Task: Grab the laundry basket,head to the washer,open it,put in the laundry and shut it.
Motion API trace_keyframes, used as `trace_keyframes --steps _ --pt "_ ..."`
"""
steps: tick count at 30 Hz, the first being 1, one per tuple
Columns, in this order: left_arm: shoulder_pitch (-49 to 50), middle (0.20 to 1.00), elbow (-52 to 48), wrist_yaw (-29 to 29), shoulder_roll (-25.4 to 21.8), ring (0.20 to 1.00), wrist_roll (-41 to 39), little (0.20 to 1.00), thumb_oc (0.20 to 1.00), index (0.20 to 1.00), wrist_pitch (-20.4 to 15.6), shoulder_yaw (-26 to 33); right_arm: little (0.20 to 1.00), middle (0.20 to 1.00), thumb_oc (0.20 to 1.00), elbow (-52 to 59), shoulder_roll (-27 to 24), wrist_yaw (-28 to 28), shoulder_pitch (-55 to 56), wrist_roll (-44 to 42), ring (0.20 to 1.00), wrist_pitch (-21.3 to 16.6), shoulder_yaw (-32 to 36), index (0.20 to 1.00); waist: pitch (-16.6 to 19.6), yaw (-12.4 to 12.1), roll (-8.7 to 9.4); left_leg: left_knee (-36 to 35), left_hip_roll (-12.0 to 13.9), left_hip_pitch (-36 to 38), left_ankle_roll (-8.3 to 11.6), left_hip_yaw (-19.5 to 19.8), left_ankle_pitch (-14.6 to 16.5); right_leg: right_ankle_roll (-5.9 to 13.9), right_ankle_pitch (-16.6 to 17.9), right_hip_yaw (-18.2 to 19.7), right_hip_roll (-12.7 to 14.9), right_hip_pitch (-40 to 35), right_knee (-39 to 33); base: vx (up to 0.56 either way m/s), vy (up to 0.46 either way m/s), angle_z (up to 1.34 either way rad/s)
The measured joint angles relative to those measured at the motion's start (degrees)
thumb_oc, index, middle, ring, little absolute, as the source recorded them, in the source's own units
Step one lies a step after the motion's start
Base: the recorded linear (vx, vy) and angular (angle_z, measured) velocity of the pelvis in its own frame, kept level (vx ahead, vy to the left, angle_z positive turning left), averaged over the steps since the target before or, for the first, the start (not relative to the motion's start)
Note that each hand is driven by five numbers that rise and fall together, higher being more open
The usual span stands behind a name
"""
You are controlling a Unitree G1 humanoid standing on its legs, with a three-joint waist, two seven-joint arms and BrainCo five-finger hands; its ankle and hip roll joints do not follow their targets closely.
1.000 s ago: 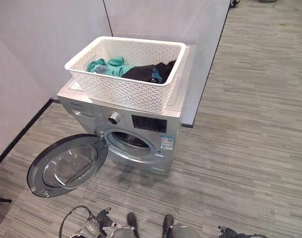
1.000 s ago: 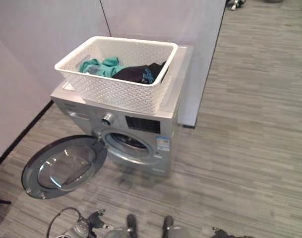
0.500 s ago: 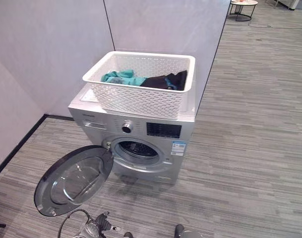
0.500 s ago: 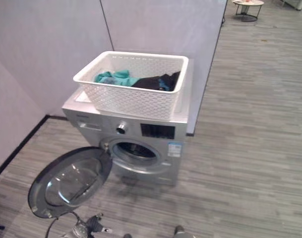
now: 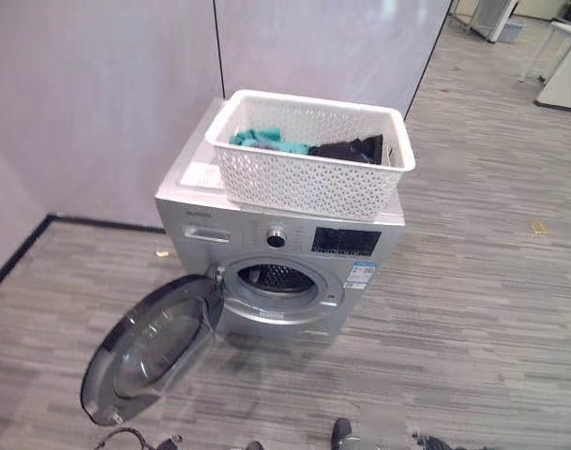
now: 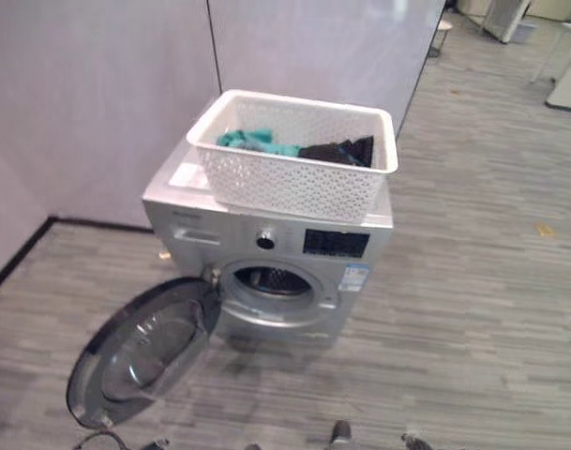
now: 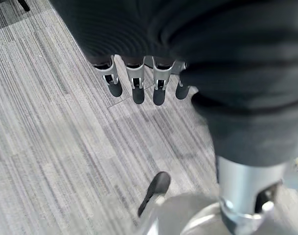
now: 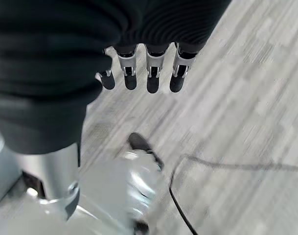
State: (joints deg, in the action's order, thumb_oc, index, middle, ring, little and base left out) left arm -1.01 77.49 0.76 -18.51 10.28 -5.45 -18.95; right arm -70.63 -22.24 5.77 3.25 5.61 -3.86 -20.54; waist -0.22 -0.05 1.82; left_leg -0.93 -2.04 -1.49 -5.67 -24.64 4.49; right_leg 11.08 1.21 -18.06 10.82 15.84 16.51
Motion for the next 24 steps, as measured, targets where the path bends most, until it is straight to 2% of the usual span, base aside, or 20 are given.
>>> trace_keyframes --steps 1,2,4,6,8,11,14,15,16,17,20,22,23,24 --pt "0.04 1.0 -0.12 0.08 -0.06 1.0 -0.03 1.0 1.0 1.0 0.08 0.42 1.0 1.0 1.0 0.0 0.01 0.24 -0.16 0.5 1.0 -0.04 0.04 1.0 0.03 -0.36 0.13 -0.31 -0.62 0.08 0.13 -0.77 0.01 -1.45 -2.81 -1.98 -0.44 1.27 2.23 0.04 0.155 -0.39" --pt "0.12 1.0 0.21 -0.01 -0.05 1.0 -0.03 1.0 1.0 1.0 0.29 0.6 1.0 1.0 1.0 0.11 0.09 0.32 -0.34 0.9 1.0 -0.14 0.01 1.0 -0.03 -0.27 0.22 -0.46 -0.95 0.0 0.42 -0.85 -0.16 -2.7 -4.96 -1.39 -1.9 2.07 3.45 0.04 0.101 -0.18" --pt "-0.15 1.0 0.14 -0.11 -0.23 1.0 -0.03 1.0 1.0 1.0 0.23 0.53 1.0 1.0 1.0 0.33 0.48 0.45 0.08 0.91 1.0 -0.17 -1.11 1.0 -0.11 0.08 0.18 -0.51 -1.15 -0.35 1.55 -0.31 -1.07 -3.81 -6.71 0.18 -5.01 2.03 3.28 0.04 0.058 0.13" --pt "-0.45 1.0 0.15 -0.1 -0.38 1.0 -0.04 1.0 1.0 1.0 0.24 0.24 1.0 1.0 1.0 -0.1 0.93 0.5 -0.07 0.91 1.0 -0.25 -1.5 1.0 -0.16 0.3 0.12 -0.35 -1.15 -0.58 1.64 0.62 -1.11 -6.02 -7.92 2.27 -7.47 1.4 2.14 0.07 -0.002 0.25" --pt "-1.65 1.0 -0.1 -0.08 0.23 1.0 -0.05 1.0 1.0 1.0 0.17 0.01 1.0 1.0 1.0 -0.94 1.13 0.37 -0.6 0.9 1.0 -0.44 -1.42 1.0 -0.65 0.76 -0.58 0.01 -0.92 -0.36 1.81 2.62 -1.13 -9.38 -7.12 3.25 -9.14 -1.81 -2.97 0.08 -0.042 0.36" --pt "-2.72 1.0 -1.01 -0.1 1.12 1.0 -0.03 1.0 1.0 1.0 0.14 -1.68 1.0 1.0 1.0 -1.78 0.95 -0.15 -2.24 0.92 1.0 -1.08 -1.29 1.0 -1.42 0.7 -2.13 1.54 -0.35 -0.72 3.44 3.65 -1.35 -11.3 -5.83 3.08 -10.01 -4.32 -6.92 0.05 -0.075 0.14" --pt "-3.64 1.0 -1.43 -0.13 1.25 1.0 0.15 1.0 1.0 1.0 0.1 -2.28 1.0 1.0 1.0 -1.75 0.66 -0.72 -2.67 0.91 1.0 -1.12 -1.32 1.0 -1.68 0.79 -2.09 6.57 -0.27 -3.12 5.15 4.46 -2.39 -12.23 -5.25 3.13 -9.36 -5.53 -9.13 0.02 -0.089 0.08" --pt "-4.37 1.0 -1.45 -0.11 1.23 1.0 0.24 1.0 1.0 1.0 0.12 -2.32 1.0 1.0 1.0 -1.62 0.64 -0.73 -2.79 0.91 1.0 -1.12 -1.34 1.0 -2.08 1.06 -1.42 9.92 -0.28 -4.9 6.05 5.32 -2.96 -12.36 -5.24 3.11 -8.74 -5.83 -9.7 0.03 -0.014 0.18" --pt "-5.37 1.0 -2.21 -0.09 1.23 1.0 0.98 1.0 1.0 1.0 0.04 -2.37 1.0 1.0 1.0 -1.59 0.31 -0.78 -2.97 0.92 1.0 -1.1 -1.48 1.0 -3.0 0.84 -0.09 15.94 -0.29 -7.82 8.49 6.33 -4.33 -12.49 -4.37 3.43 -7.78 -7.17 -11.82 0.04 0.038 0.11" --pt "-5.5 1.0 -2.26 -0.04 1.34 1.0 0.99 1.0 1.0 1.0 0.02 -2.37 1.0 1.0 1.0 -1.73 0.0 -0.79 -2.91 0.94 1.0 -1.08 -1.67 1.0 -3.47 0.83 0.53 16.94 0.2 -8.66 9.01 6.37 -3.26 -12.33 -3.1 3.28 -7.77 -8.19 -13.37 0.05 0.063 0.05" --pt "-6.08 1.0 -2.25 0.04 1.97 1.0 1.08 1.0 1.0 1.0 -0.07 -2.74 1.0 1.0 1.0 -2.56 -1.3 -1.05 -2.26 1.0 1.0 -0.98 -1.91 1.0 -3.3 1.3 -0.44 10.25 3.72 -8.85 9.41 5.63 -3.37 -12.55 -2.35 1.5 -9.2 -11.17 -17.09 0.15 0.079 0.19" --pt "-6.81 1.0 -2.19 0.09 2.16 1.0 1.4 1.0 1.0 1.0 -0.51 -4.8 1.0 1.0 1.0 -3.49 -2.22 -1.61 -1.82 1.06 1.0 -0.99 -1.69 1.0 -3.15 1.34 -0.43 2.4 5.59 -10.65 13.0 6.46 -6.37 -12.18 -2.12 1.86 -9.47 -11.12 -18.45 0.2 0.085 -0.04" --pt "-6.7 1.0 -2.21 0.2 2.23 1.0 1.41 1.0 1.0 1.0 -0.64 -4.74 1.0 1.0 1.0 -3.67 -2.89 -1.95 -1.94 1.08 1.0 -0.89 -1.45 1.0 -3.08 0.95 -1.15 -1.25 7.03 -10.91 13.29 6.76 -8.3 -11.93 -1.69 2.45 -10.51 -11.27 -19.06 0.13 0.073 -0.32" --pt "-6.28 1.0 -2.25 0.3 2.26 1.0 1.41 1.0 1.0 1.0 -0.65 -4.81 1.0 1.0 1.0 -3.87 -3.2 -1.95 -1.92 1.17 1.0 -0.92 -1.46 1.0 -2.87 0.8 -1.65 -1.96 8.44 -11.1 13.35 6.83 -8.66 -12.13 -1.47 3.1 -11.19 -11.86 -19.22 0.27 0.147 -0.4"
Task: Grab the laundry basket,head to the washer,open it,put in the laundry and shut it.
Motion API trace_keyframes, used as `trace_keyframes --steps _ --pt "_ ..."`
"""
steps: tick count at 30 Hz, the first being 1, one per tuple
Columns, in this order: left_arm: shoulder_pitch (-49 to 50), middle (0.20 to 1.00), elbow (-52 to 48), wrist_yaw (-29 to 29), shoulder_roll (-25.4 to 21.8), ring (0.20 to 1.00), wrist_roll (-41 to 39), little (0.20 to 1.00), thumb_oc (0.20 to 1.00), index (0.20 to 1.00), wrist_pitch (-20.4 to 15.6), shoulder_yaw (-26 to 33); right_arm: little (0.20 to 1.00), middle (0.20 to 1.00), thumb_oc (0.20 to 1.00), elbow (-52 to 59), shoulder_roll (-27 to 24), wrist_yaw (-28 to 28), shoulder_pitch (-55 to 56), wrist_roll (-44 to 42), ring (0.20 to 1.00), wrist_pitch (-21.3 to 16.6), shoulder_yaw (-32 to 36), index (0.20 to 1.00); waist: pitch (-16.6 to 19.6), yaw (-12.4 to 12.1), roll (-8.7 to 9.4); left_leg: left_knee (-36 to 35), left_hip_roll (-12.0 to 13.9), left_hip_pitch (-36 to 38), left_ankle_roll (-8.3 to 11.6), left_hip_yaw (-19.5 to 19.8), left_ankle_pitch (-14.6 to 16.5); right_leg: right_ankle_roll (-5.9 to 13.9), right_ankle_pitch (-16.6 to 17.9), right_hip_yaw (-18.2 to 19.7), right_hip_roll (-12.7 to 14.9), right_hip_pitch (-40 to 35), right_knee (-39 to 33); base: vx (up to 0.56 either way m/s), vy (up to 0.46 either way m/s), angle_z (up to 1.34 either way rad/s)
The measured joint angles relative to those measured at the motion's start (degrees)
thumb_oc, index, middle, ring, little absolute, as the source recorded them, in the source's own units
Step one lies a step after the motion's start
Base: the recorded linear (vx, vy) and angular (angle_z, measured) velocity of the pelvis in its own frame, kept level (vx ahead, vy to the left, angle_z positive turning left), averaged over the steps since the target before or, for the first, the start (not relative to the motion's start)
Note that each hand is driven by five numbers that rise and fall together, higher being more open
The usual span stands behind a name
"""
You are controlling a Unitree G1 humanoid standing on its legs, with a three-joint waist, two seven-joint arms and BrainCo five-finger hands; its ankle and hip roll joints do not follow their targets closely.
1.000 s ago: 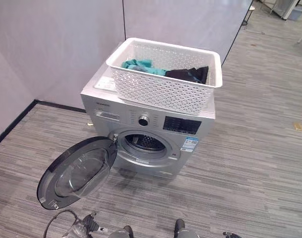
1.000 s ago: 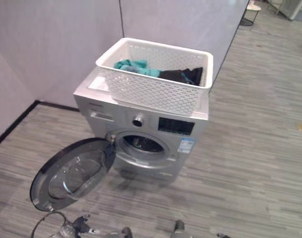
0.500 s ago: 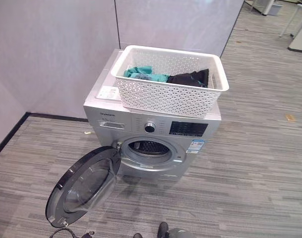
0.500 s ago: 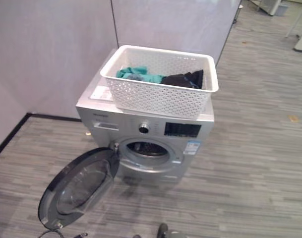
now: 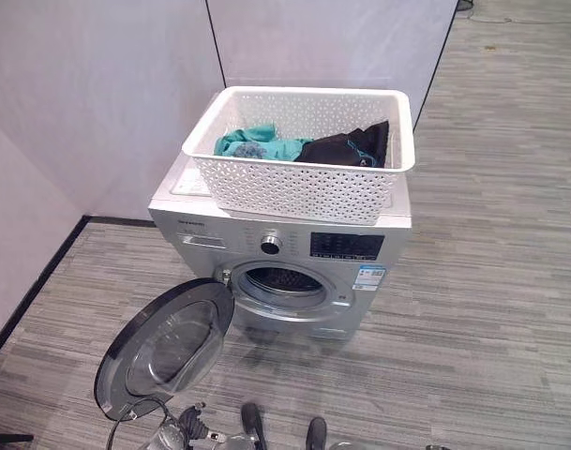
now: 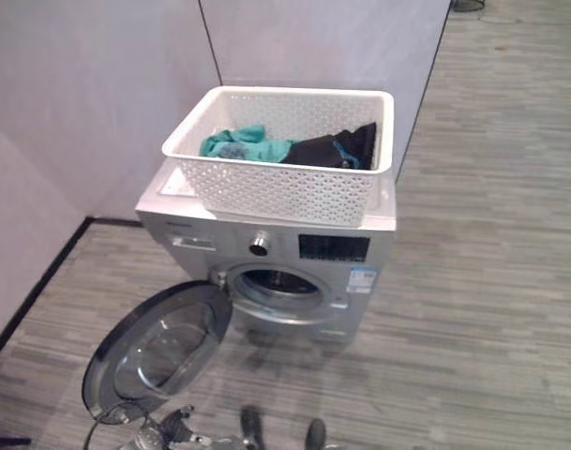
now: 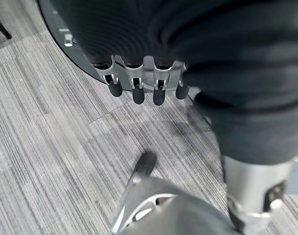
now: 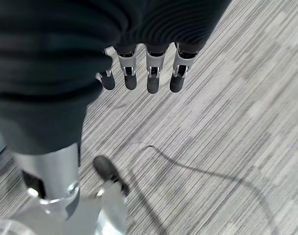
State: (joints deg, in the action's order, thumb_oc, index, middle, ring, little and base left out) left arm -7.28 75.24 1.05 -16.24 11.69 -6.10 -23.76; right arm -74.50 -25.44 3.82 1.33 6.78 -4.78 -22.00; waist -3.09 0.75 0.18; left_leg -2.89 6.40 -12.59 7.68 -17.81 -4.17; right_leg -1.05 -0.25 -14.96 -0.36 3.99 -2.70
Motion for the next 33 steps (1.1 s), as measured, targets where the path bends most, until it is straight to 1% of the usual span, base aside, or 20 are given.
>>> trace_keyframes --steps 2,3,6,7,8,10,11,15,19,21,23,24,25,26,27,28,29,30,32,33 --pt "-0.48 1.0 0.11 -0.07 0.86 1.0 0.31 1.0 1.0 1.0 0.03 -0.15 1.0 1.0 1.0 -0.23 -0.27 -0.03 -0.06 0.81 1.0 -0.04 0.03 1.0 0.31 0.17 -1.05 1.07 1.22 -1.67 1.62 -0.8 -1.93 -0.55 -0.03 0.25 -0.79 -1.28 -1.54 0.28 0.163 -0.21" --pt "-0.69 1.0 0.06 -0.1 1.35 1.0 0.47 1.0 1.0 1.0 0.02 -0.11 1.0 1.0 1.0 -0.94 -0.19 0.04 -0.3 0.87 1.0 -0.03 -0.03 1.0 -0.4 0.15 -1.11 1.96 1.42 -1.6 1.17 -1.79 -2.8 -0.5 0.04 0.77 -0.8 -2.34 -1.77 0.23 0.161 -0.19" --pt "-0.3 1.0 0.14 -0.14 1.47 1.0 0.49 1.0 1.0 1.0 0.02 -0.03 1.0 1.0 1.0 -2.5 -0.33 -0.03 -1.1 0.88 1.0 -0.03 0.05 1.0 -0.27 0.03 -1.75 2.89 1.05 -0.12 0.71 -1.15 -3.32 0.27 -0.51 3.3 -0.59 -4.43 -2.11 0.27 0.234 -0.5" --pt "0.1 1.0 0.65 -0.15 1.48 1.0 0.55 1.0 1.0 1.0 0.02 -0.02 1.0 1.0 1.0 -2.56 -0.5 -0.05 -0.99 0.9 1.0 -0.02 0.13 1.0 0.45 0.39 -3.27 2.29 0.9 1.48 -2.14 -1.71 -3.81 1.26 -1.18 4.07 -0.42 -5.72 -2.02 0.3 0.335 -0.51" --pt "0.04 1.0 1.01 -0.09 1.44 1.0 0.49 1.0 1.0 1.0 -0.01 -0.02 1.0 1.0 1.0 -2.51 -0.12 -0.05 -0.71 0.9 1.0 0.08 0.13 1.0 0.91 0.37 -3.35 1.51 -0.11 2.3 -5.36 -2.17 -3.13 1.97 -1.68 4.79 0.36 -5.44 -1.4 0.23 0.272 -0.5" --pt "0.26 1.0 1.81 -0.06 1.34 1.0 0.36 1.0 1.0 1.0 -0.02 0.22 1.0 1.0 1.0 -1.48 0.2 -0.01 -0.68 0.89 1.0 0.11 0.12 1.0 0.99 0.14 -2.88 0.02 -2.33 3.63 -8.69 -5.1 -1.94 4.38 -3.64 7.12 2.9 -3.17 2.41 0.06 0.105 -0.44" --pt "-0.04 1.0 1.67 -0.07 1.09 1.0 0.3 1.0 1.0 1.0 -0.03 0.13 1.0 1.0 1.0 0.19 0.35 0.03 -0.53 0.9 1.0 -0.07 0.1 1.0 0.93 0.31 -2.67 0.75 -3.26 3.15 -9.83 -5.18 -1.22 5.15 -4.09 7.21 4.17 -2.05 4.31 0.1 0.15 -0.19" --pt "0.62 1.0 0.24 -0.33 0.99 1.0 -0.44 1.0 1.0 1.0 -1.1 0.04 1.0 1.0 1.0 4.11 1.72 0.08 -1.08 0.93 1.0 -0.18 -0.74 1.0 1.34 -0.73 -1.33 1.12 -6.22 2.94 -11.73 -6.57 1.13 7.64 -6.76 8.5 7.6 0.41 8.23 0.09 0.115 -0.1" --pt "1.1 1.0 0.06 -0.04 0.06 1.0 -0.44 1.0 1.0 1.0 -1.1 0.3 1.0 1.0 1.0 8.23 2.13 0.02 -3.38 0.94 1.0 -0.19 -1.17 1.0 1.58 -1.67 -0.2 1.61 -7.26 2.6 -11.21 -6.4 2.79 8.37 -7.02 8.25 8.56 0.83 9.66 0.09 0.127 0.05" --pt "2.21 1.0 0.11 -0.02 -0.28 1.0 -0.45 1.0 1.0 1.0 -1.1 0.51 1.0 1.0 1.0 11.28 1.51 -0.02 -2.65 0.96 1.0 -0.08 -1.17 1.0 1.67 -1.45 -0.17 -0.03 -6.9 3.98 -11.2 -6.3 3.35 9.06 -7.29 8.04 8.5 2.76 15.48 0.09 0.119 0.07" --pt "3.57 1.0 0.06 0.02 -1.23 1.0 -0.48 1.0 1.0 1.0 -1.0 0.83 1.0 1.0 1.0 14.2 0.72 0.05 -1.82 1.05 1.0 -0.09 -1.05 1.0 1.75 -1.31 0.32 -0.72 -6.78 5.16 -11.28 -6.03 3.28 9.52 -7.72 8.5 8.35 8.16 26.97 0.15 0.095 0.0" --pt "3.63 1.0 0.73 0.0 -1.72 1.0 -0.41 1.0 1.0 1.0 -0.52 0.9 1.0 1.0 1.0 16.0 0.07 -0.05 -1.0 0.91 1.0 -0.21 -0.81 1.0 1.5 0.24 0.42 -1.89 -7.08 6.35 -11.95 -4.33 1.77 10.04 -11.14 14.1 5.77 14.5 37.21 0.1 0.007 0.05" --pt "3.63 1.0 0.73 0.0 -1.72 1.0 -0.41 1.0 1.0 1.0 -0.52 0.9 1.0 1.0 1.0 16.0 0.07 -0.05 -1.0 0.91 1.0 -0.21 -0.81 1.0 1.5 0.24 0.42 -1.89 -7.08 6.35 -11.95 -4.33 1.77 10.04 -11.14 14.1 5.77 14.5 37.21 0.09 -0.067 0.73" --pt "2.96 1.0 2.55 0.05 -3.1 1.0 -0.48 1.0 1.0 1.0 -0.08 1.16 1.0 1.0 1.0 17.6 0.92 -0.03 0.43 0.87 1.0 -0.24 -1.36 1.0 0.93 2.43 1.83 -2.45 -7.25 6.02 -12.47 -2.8 1.93 9.47 -10.66 20.29 0.61 18.05 26.69 0.11 -0.135 0.83" --pt "2.91 1.0 2.28 0.1 -3.73 1.0 -0.49 1.0 1.0 1.0 -0.11 1.16 1.0 1.0 1.0 17.68 1.08 -0.04 1.34 0.89 1.0 -0.14 -1.66 1.0 0.99 2.39 3.54 -2.14 -8.49 5.72 -12.64 -2.98 2.12 9.29 -8.45 18.02 2.62 20.77 22.79 0.13 -0.177 0.89" --pt "2.75 1.0 2.54 0.22 -3.49 1.0 -0.49 1.0 1.0 1.0 0.02 1.15 1.0 1.0 1.0 17.92 0.69 -0.02 1.45 0.96 1.0 0.03 -2.21 1.0 0.96 2.41 3.61 -1.82 -8.89 5.76 -12.89 -2.88 2.41 9.73 -6.09 15.5 3.83 21.8 18.44 0.08 -0.125 0.31" --pt "2.74 1.0 2.53 0.34 -2.96 1.0 -0.4 1.0 1.0 1.0 0.2 1.38 1.0 1.0 1.0 18.29 0.36 -0.11 1.73 1.02 1.0 -0.02 -2.17 1.0 0.69 2.59 3.32 -1.4 -9.13 5.48 -12.77 -1.5 2.52 10.39 -3.17 14.94 3.98 21.1 13.31 0.07 -0.158 0.83" --pt "3.28 1.0 2.18 0.5 -2.01 1.0 -0.43 1.0 1.0 1.0 0.29 2.88 1.0 1.0 1.0 20.8 -0.04 -0.21 4.61 1.66 1.0 -0.17 -2.18 1.0 0.06 3.01 1.85 -1.74 -8.76 7.88 -12.63 0.14 2.42 9.9 -0.38 15.78 4.71 18.06 12.16 0.06 -0.125 0.81" --pt "4.92 1.0 1.11 0.5 -2.11 1.0 -0.43 1.0 1.0 1.0 0.09 3.45 1.0 1.0 1.0 23.81 -0.36 0.08 6.49 3.21 1.0 -0.21 -1.01 1.0 0.77 1.69 1.97 -2.54 -8.74 9.22 -12.07 0.21 2.85 9.83 1.3 15.49 5.21 14.89 11.49 0.05 -0.122 0.38" --pt "5.81 1.0 0.95 0.48 -1.97 1.0 -0.44 1.0 1.0 1.0 0.1 4.14 1.0 1.0 1.0 26.26 -1.03 0.0 7.45 3.24 1.0 -0.53 0.99 1.0 1.09 1.53 1.6 -2.56 -8.47 9.29 -11.53 0.65 3.19 9.34 3.87 14.69 5.12 13.31 8.75 0.02 -0.105 0.07"
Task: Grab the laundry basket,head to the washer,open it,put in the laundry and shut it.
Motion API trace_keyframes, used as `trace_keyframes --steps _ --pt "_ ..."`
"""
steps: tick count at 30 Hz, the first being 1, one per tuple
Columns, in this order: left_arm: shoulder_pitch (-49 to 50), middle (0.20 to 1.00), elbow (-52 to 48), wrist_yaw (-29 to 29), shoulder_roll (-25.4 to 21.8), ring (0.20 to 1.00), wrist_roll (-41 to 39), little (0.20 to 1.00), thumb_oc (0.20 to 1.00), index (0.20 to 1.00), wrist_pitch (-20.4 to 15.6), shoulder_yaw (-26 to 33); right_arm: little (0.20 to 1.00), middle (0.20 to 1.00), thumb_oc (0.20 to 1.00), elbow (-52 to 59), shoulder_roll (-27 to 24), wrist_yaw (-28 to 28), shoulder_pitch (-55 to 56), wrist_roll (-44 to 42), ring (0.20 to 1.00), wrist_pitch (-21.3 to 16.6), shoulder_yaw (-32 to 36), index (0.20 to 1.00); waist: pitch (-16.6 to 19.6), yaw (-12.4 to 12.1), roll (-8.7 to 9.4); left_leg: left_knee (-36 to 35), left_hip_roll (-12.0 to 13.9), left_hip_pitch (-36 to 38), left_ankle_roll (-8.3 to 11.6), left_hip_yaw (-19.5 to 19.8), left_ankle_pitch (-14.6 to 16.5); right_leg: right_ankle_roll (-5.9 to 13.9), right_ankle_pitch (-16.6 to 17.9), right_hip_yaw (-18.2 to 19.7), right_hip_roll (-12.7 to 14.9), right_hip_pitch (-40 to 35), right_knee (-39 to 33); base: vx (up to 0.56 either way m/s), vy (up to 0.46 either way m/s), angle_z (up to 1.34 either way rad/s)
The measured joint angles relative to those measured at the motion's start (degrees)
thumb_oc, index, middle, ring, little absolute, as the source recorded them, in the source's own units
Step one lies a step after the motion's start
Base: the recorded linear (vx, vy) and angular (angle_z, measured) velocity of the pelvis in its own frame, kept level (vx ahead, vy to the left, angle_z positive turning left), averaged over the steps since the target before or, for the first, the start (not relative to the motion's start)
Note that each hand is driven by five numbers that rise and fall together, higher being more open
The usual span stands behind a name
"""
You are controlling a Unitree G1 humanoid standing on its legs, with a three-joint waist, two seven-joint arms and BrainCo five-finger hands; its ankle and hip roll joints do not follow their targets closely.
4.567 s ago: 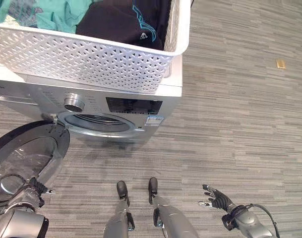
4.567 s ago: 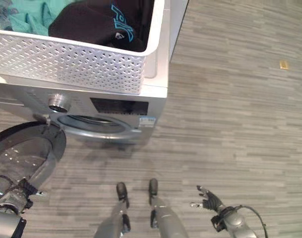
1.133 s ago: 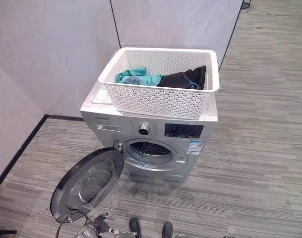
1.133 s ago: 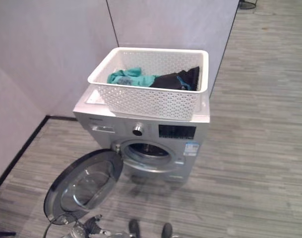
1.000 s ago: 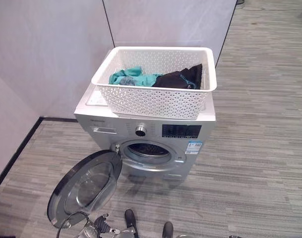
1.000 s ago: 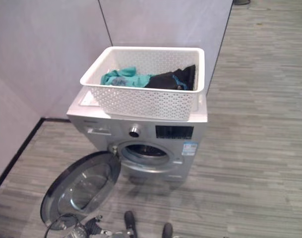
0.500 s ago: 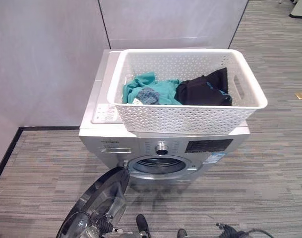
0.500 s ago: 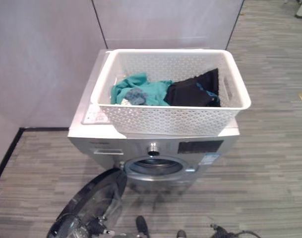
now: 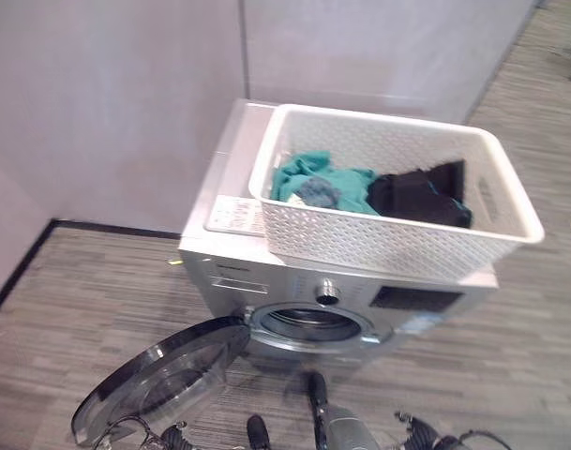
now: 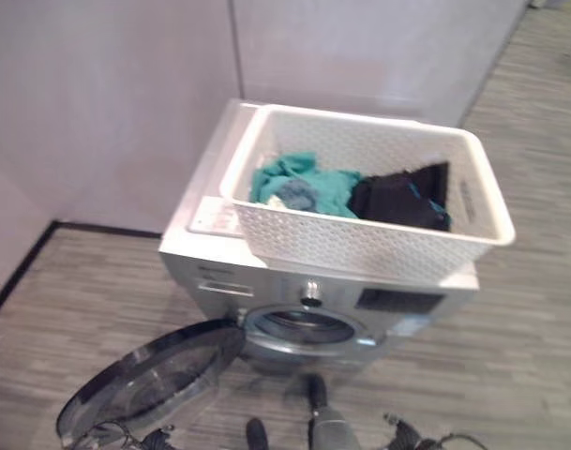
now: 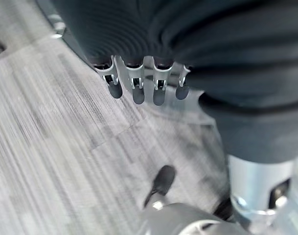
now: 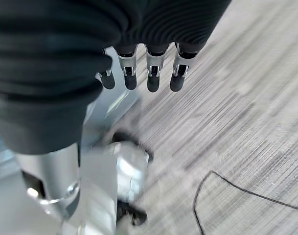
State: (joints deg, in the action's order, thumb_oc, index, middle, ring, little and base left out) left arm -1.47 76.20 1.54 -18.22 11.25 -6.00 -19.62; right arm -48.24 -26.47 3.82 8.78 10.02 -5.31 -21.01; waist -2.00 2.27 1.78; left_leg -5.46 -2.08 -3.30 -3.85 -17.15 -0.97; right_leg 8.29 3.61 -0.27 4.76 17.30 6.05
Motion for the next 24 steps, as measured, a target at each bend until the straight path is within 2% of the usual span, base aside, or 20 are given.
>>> trace_keyframes --steps 2,3,4,6,7,8,11,15,18,19,22,24 --pt "0.8 1.0 -0.37 0.04 0.05 1.0 0.0 1.0 1.0 1.0 0.02 0.86 1.0 1.0 1.0 2.76 -1.86 -0.25 0.59 -0.07 1.0 -0.76 2.86 1.0 0.3 0.46 -0.55 -0.01 0.84 -0.09 0.5 1.2 0.13 -0.65 3.58 -2.41 -0.34 -2.15 -4.17 0.01 -0.103 0.39" --pt "0.72 1.0 -0.86 0.01 0.15 1.0 0.0 1.0 1.0 1.0 -0.02 0.86 1.0 1.0 1.0 6.33 -4.25 -0.15 3.31 -0.26 1.0 -0.84 8.08 1.0 0.85 0.83 -1.17 0.11 2.11 -0.09 2.31 2.41 0.11 -3.22 5.24 -5.49 -1.06 -4.8 -7.41 0.01 -0.059 0.74" --pt "0.44 1.0 -0.81 0.04 0.22 1.0 -0.01 1.0 1.0 1.0 -0.01 0.86 1.0 1.0 1.0 6.57 -5.39 -0.81 3.61 -0.27 1.0 -0.83 9.74 1.0 1.01 1.65 -1.19 0.29 2.92 0.08 2.82 2.11 -0.09 -4.66 5.19 -6.8 -1.45 -5.76 -8.16 0.05 -0.057 0.76" --pt "-0.69 1.0 -0.22 0.02 0.65 1.0 0.04 1.0 1.0 1.0 0.07 0.89 1.0 1.0 1.0 9.11 -7.25 -1.18 5.76 -0.48 1.0 -0.74 13.92 1.0 1.17 3.34 -0.98 0.93 5.22 0.19 3.9 -3.0 0.53 -5.74 4.73 -10.2 -1.61 -7.44 -9.44 0.05 -0.024 0.71" --pt "-1.3 1.0 -0.34 0.01 0.85 1.0 0.1 1.0 1.0 1.0 0.04 0.8 1.0 1.0 1.0 9.61 -8.37 -1.21 6.69 -0.71 1.0 -0.85 14.61 1.0 1.56 3.7 -1.42 0.76 5.87 0.32 5.01 -4.6 -0.32 -5.49 3.84 -11.0 -1.89 -7.45 -9.16 0.04 0.0 0.57" --pt "-1.82 1.0 -0.45 0.05 0.99 1.0 0.13 1.0 1.0 1.0 0.0 0.78 1.0 1.0 1.0 9.42 -9.4 -1.15 6.83 -0.86 1.0 -0.76 14.78 1.0 1.84 3.74 -1.04 0.7 6.46 0.18 5.72 -4.65 -0.73 -5.27 3.54 -11.21 -2.17 -7.44 -9.18 0.05 0.01 0.19" --pt "-1.7 1.0 -0.46 -0.01 1.04 1.0 0.46 1.0 1.0 1.0 0.04 0.78 1.0 1.0 1.0 9.78 -9.83 -1.15 6.88 -0.86 1.0 -0.76 15.22 1.0 2.54 4.6 -0.64 0.37 6.33 0.97 5.79 -5.12 -0.95 -5.26 3.49 -10.84 -2.46 -7.62 -9.4 0.04 0.041 -0.09" --pt "-0.58 1.0 -0.51 -0.02 1.24 1.0 0.68 1.0 1.0 1.0 0.08 0.91 1.0 1.0 1.0 18.94 -10.63 -1.16 12.32 -0.8 1.0 -0.94 20.92 1.0 2.92 5.04 -1.74 0.22 5.67 2.63 5.61 -7.15 -0.06 -5.02 3.65 -8.1 -2.32 -8.23 -9.27 0.03 0.062 -0.3" --pt "1.45 1.0 -0.79 -0.17 1.49 1.0 1.1 1.0 1.0 1.0 0.37 1.0 1.0 1.0 1.0 27.31 -14.32 0.08 19.05 -0.93 1.0 -1.01 27.07 1.0 3.53 6.85 -2.87 0.08 4.9 3.2 5.5 -8.77 1.08 -4.33 3.58 -6.17 -1.78 -7.18 -8.05 0.03 0.058 -0.34" --pt "1.63 1.0 -0.75 -0.4 1.55 1.0 1.1 1.0 1.0 1.0 0.27 2.04 1.0 1.0 1.0 30.21 -17.77 1.72 23.96 -1.45 1.0 -2.18 31.21 1.0 3.62 6.99 -2.87 -0.01 4.53 3.16 5.28 -9.92 1.5 -3.72 3.35 -4.93 -1.27 -6.37 -7.1 0.03 0.041 -0.27" --pt "2.45 1.0 0.35 -0.78 1.39 1.0 1.08 1.0 1.0 1.0 0.38 3.78 1.0 1.0 1.0 30.68 -21.97 3.81 28.58 -1.46 1.0 -1.53 37.16 1.0 4.41 9.22 -1.58 0.0 4.0 2.84 5.17 -10.6 1.72 -3.03 3.24 -4.18 -0.9 -4.97 -6.18 0.03 0.024 -0.16" --pt "3.01 1.0 1.45 -1.33 1.34 1.0 1.06 1.0 1.0 1.0 0.31 5.48 1.0 1.0 1.0 32.01 -24.12 4.53 31.56 -1.58 1.0 -1.96 44.15 1.0 4.96 9.85 -0.95 -0.03 3.91 2.2 4.99 -11.6 1.83 -2.4 3.58 -3.08 -0.8 -4.16 -6.27 0.01 0.01 -0.23"
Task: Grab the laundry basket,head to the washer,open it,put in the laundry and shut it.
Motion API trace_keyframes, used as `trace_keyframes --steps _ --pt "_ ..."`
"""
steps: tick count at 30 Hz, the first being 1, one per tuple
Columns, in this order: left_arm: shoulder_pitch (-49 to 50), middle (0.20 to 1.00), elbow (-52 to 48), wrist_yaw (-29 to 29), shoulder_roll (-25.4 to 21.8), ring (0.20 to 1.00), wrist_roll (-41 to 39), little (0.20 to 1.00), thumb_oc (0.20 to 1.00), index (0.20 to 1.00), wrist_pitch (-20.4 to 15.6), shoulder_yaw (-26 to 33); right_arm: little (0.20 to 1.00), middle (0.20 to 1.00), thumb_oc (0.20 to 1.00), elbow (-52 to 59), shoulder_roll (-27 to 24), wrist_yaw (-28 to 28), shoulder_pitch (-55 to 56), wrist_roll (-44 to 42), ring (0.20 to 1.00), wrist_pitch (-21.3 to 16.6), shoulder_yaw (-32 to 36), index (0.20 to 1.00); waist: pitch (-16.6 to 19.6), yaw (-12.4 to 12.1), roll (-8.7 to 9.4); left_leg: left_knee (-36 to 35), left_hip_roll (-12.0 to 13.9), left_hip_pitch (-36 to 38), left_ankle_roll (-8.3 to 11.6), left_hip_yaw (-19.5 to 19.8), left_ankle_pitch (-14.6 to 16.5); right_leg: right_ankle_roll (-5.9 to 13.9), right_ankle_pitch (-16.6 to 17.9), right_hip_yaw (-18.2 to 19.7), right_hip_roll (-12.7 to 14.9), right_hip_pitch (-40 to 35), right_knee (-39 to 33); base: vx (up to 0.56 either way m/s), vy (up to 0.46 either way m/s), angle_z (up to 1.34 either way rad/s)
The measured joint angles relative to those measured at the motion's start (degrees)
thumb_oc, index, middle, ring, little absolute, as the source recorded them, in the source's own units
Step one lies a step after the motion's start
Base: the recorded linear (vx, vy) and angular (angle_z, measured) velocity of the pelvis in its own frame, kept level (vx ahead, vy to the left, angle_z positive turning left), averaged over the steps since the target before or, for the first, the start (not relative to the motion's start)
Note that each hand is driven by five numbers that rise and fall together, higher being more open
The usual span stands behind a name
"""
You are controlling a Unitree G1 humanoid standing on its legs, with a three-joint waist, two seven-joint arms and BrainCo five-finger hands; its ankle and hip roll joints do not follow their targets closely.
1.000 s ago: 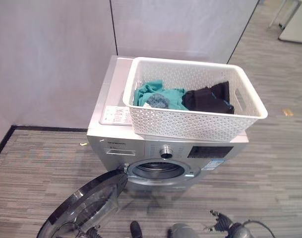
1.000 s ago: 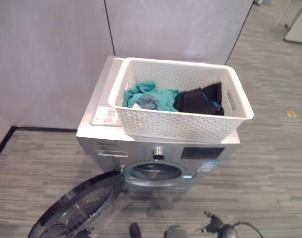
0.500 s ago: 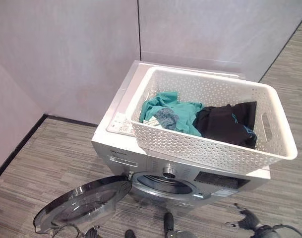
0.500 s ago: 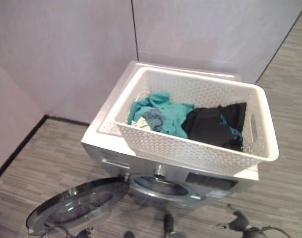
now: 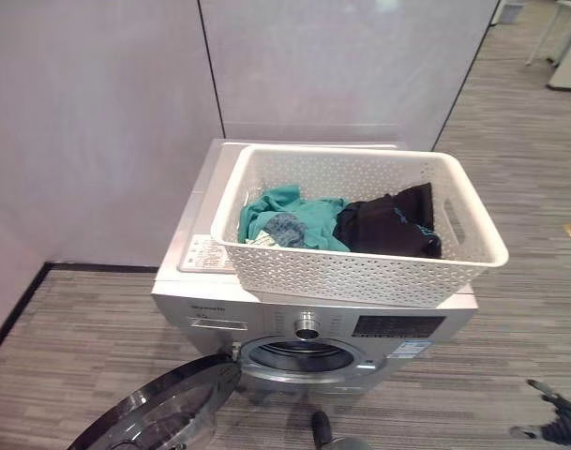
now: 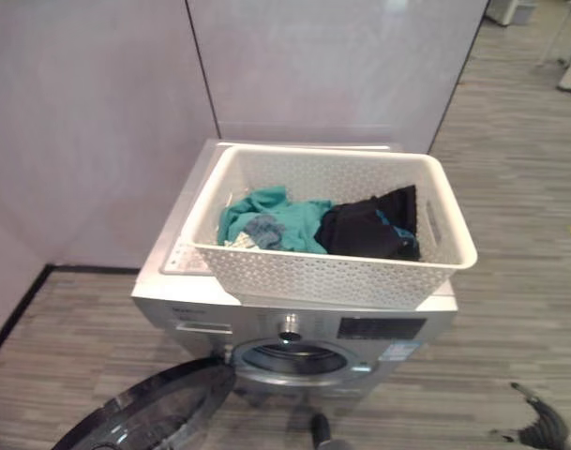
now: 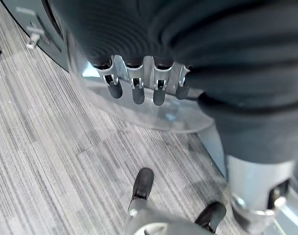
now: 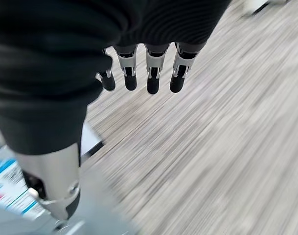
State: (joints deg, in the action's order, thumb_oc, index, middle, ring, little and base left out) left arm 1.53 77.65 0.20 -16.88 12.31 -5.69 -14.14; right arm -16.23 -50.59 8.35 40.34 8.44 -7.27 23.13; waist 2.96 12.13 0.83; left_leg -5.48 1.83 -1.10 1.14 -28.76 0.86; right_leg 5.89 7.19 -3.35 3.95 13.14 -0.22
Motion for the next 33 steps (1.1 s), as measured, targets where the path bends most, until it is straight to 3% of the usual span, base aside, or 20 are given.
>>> trace_keyframes --steps 2,4,7,10,12,14,16,18,19,20,22,23,24,25,26,30,31,33 --pt "0.33 1.0 0.95 -0.57 -0.61 1.0 0.0 1.0 1.0 1.0 0.28 -0.04 1.0 1.0 1.0 -3.24 -0.47 -0.66 -1.23 -1.02 1.0 0.29 5.68 1.0 1.06 0.84 1.14 -0.01 -0.03 -0.26 -0.04 -0.39 0.01 0.3 0.25 0.49 -0.05 0.46 -0.01 0.02 0.004 -0.17" --pt "0.52 1.0 1.58 -1.57 -0.62 1.0 -0.02 1.0 1.0 1.0 0.37 0.16 1.0 1.0 1.0 -1.47 -5.24 1.03 1.75 -0.96 1.0 1.17 10.51 1.0 2.23 1.53 2.44 0.01 -0.03 -0.29 -0.08 -1.69 0.08 0.73 0.61 1.35 -0.19 0.91 -0.47 0.05 0.008 -0.21" --pt "0.9 1.0 2.2 -2.38 -0.13 1.0 -0.17 1.0 1.0 1.0 0.52 1.96 1.0 1.0 1.0 4.29 -10.39 1.2 3.91 -1.05 1.0 0.85 24.07 1.0 2.91 2.69 1.8 -0.04 -0.31 -0.49 -0.35 -1.86 0.29 1.56 1.1 1.61 0.04 0.77 -1.18 0.03 0.0 -0.1" --pt "1.2 1.0 1.41 -2.98 0.07 1.0 -0.72 1.0 1.0 1.0 0.52 2.21 1.0 1.0 1.0 12.57 -14.47 1.26 3.13 -2.19 1.0 1.18 31.27 1.0 3.25 2.83 1.93 -0.05 -0.31 -0.35 -0.3 -1.92 0.28 1.56 1.1 1.68 -0.05 0.75 -1.09 0.02 -0.005 -0.02" --pt "0.38 1.0 1.65 -3.17 1.93 1.0 -1.13 1.0 1.0 1.0 0.41 1.63 1.0 1.0 1.0 15.57 -22.12 0.95 -3.16 -7.36 1.0 -2.86 33.01 1.0 4.36 1.75 2.34 -0.04 -0.32 -0.87 -0.26 -1.33 0.24 1.53 1.08 1.28 0.08 0.98 -1.02 0.02 -0.01 0.11" --pt "0.36 1.0 1.51 -3.25 2.73 1.0 -1.19 1.0 1.0 1.0 0.34 1.48 1.0 1.0 1.0 15.31 -23.96 1.06 -7.75 -8.95 1.0 -3.67 31.1 1.0 4.93 -0.53 3.39 -0.05 -0.24 -1.12 -0.06 -0.79 0.09 1.43 1.02 0.97 0.08 0.97 -1.01 0.0 -0.028 0.1" --pt "0.95 1.0 0.56 -3.11 2.82 1.0 -1.34 1.0 1.0 1.0 0.58 -1.47 1.0 1.0 1.0 12.84 -31.03 1.19 -21.39 -12.78 1.0 -3.96 19.77 1.0 5.41 -1.54 3.69 -0.05 -0.31 -1.38 -0.05 0.35 0.08 1.51 1.05 0.45 0.2 0.81 -1.23 -0.01 -0.024 0.26" --pt "-1.82 1.0 0.03 -2.98 1.79 1.0 -2.47 1.0 1.0 1.0 0.46 -5.19 1.0 1.0 1.0 8.63 -39.72 2.18 -32.95 -17.95 1.0 -5.56 5.66 1.0 5.79 -5.65 4.51 1.15 -0.06 -3.2 0.7 2.08 -0.49 1.49 0.93 -2.3 0.79 1.15 -1.35 -0.02 -0.014 0.67" --pt "-0.78 1.0 -0.23 -2.97 0.71 1.0 -2.93 1.0 1.0 1.0 0.24 -5.26 1.0 1.0 1.0 5.59 -37.99 3.34 -47.77 -18.97 1.0 -5.84 -8.2 1.0 5.02 -8.65 6.16 0.92 -0.42 -2.98 0.53 3.11 -1.12 1.43 0.98 -3.29 0.76 0.64 -1.72 -0.03 -0.021 0.46" --pt "-1.06 1.0 -0.72 -2.93 -0.06 1.0 -3.05 1.0 1.0 1.0 0.26 -6.52 1.0 1.0 1.0 1.42 -36.75 3.46 -61.95 -19.04 1.0 -5.6 -21.36 1.0 5.06 -9.94 6.57 0.8 -0.19 -3.48 0.09 3.89 -1.27 1.53 1.03 -4.15 0.95 0.25 -2.06 -0.01 -0.009 0.27" --pt "-3.69 1.0 -0.36 -3.37 -1.49 1.0 -3.23 1.0 1.0 1.0 0.77 -9.07 1.0 1.0 1.0 -7.37 -37.67 4.45 -95.43 -18.84 1.0 -3.65 -59.27 1.0 4.75 -10.91 7.05 1.29 -0.2 -4.03 0.15 4.57 -0.88 2.32 1.42 -5.31 1.5 -0.64 -2.87 0.0 0.0 0.37" --pt "-5.64 1.0 -0.53 -3.04 -1.67 1.0 -3.32 1.0 1.0 1.0 0.78 -7.54 1.0 1.0 1.0 -7.48 -39.01 5.12 -104.86 -18.53 1.0 -3.14 -71.79 1.0 4.72 -12.19 7.19 1.29 -0.18 -4.14 0.24 4.55 -1.12 2.35 1.47 -5.39 1.57 -0.43 -3.2 0.02 0.009 0.4" --pt "-5.98 1.0 -0.64 -2.88 -2.8 1.0 -3.47 1.0 1.0 1.0 0.72 -6.33 1.0 1.0 1.0 -6.39 -37.76 5.86 -109.3 -18.36 1.0 -3.28 -76.04 1.0 4.63 -12.95 7.63 0.97 -0.33 -4.46 -0.31 5.08 -2.0 2.23 1.54 -6.09 1.61 -0.3 -3.13 0.03 0.017 0.22" --pt "-5.72 1.0 -0.72 -2.95 -3.2 1.0 -3.49 1.0 1.0 1.0 0.71 -6.17 1.0 1.0 1.0 -7.06 -33.63 6.65 -117.51 -17.78 1.0 -2.79 -83.2 1.0 4.27 -12.31 7.62 0.58 -0.37 -4.19 -0.58 5.5 -2.49 2.19 1.58 -6.58 1.76 -0.34 -3.0 0.02 0.011 0.18" --pt "-5.96 1.0 -0.17 -3.04 -3.14 1.0 -3.46 1.0 1.0 1.0 1.01 -6.18 1.0 1.0 1.0 -6.53 -32.76 6.96 -124.68 -17.66 1.0 -3.01 -91.1 1.0 4.12 -12.03 7.42 0.49 -0.45 -4.56 -0.67 5.9 -2.54 2.25 1.54 -6.7 1.92 -0.37 -3.22 0.02 0.009 0.26" --pt "-2.95 1.0 0.97 -3.13 -0.55 1.0 -5.3 1.0 1.0 1.0 0.93 -5.22 1.0 1.0 1.0 -5.63 -29.57 8.4 -127.44 -17.12 1.0 -3.27 -91.64 1.0 3.53 -12.74 6.87 0.49 -1.01 -4.89 -0.73 7.65 -2.65 2.06 1.09 -7.84 2.17 -0.79 -3.23 0.02 0.015 0.25" --pt "-1.49 1.0 1.81 -3.22 0.03 1.0 -5.66 1.0 1.0 1.0 0.94 -5.06 1.0 1.0 1.0 -6.85 -25.69 8.49 -125.95 -17.16 1.0 -2.07 -89.68 1.0 3.12 -13.01 6.35 0.47 -1.24 -4.32 -0.7 8.18 -2.62 1.51 0.74 -8.13 2.42 -1.59 -3.25 0.02 0.011 0.2" --pt "-1.66 1.0 1.82 -3.3 0.65 1.0 -5.65 1.0 1.0 1.0 0.91 -5.09 1.0 1.0 1.0 -5.6 -24.94 9.09 -124.87 -17.3 1.0 -1.71 -89.18 1.0 2.09 -13.11 4.92 0.44 -1.41 -4.37 -0.65 9.27 -2.59 1.47 0.73 -9.01 2.57 -2.27 -3.69 0.03 0.005 0.25"
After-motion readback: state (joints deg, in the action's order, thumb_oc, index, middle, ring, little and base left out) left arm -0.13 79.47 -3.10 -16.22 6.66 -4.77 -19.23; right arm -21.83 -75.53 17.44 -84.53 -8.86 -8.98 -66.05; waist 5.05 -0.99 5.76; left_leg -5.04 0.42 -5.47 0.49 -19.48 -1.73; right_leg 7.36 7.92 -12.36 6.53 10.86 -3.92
